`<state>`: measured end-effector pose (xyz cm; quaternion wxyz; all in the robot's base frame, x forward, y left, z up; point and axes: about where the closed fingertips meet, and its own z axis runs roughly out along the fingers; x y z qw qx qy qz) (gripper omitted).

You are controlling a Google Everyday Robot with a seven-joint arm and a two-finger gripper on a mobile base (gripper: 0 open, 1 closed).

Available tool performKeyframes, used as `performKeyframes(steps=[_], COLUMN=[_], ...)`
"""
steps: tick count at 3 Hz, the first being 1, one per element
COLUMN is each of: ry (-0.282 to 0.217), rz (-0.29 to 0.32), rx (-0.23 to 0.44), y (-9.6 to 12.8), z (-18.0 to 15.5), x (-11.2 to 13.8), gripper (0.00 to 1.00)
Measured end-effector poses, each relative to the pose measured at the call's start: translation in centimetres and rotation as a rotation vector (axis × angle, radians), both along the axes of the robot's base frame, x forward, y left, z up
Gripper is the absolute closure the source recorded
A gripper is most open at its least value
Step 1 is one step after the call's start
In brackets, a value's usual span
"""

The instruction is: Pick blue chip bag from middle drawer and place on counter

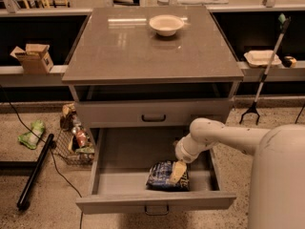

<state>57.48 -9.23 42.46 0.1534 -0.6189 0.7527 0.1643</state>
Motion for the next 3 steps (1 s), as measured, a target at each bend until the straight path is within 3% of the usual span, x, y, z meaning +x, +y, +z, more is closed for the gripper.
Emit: performKeyframes(steps=[3], ry=[0.052], rz=[0.020], rx=[-0.059], y=[0.8], z=[-5.0], x=[0.3], gripper=[0.00])
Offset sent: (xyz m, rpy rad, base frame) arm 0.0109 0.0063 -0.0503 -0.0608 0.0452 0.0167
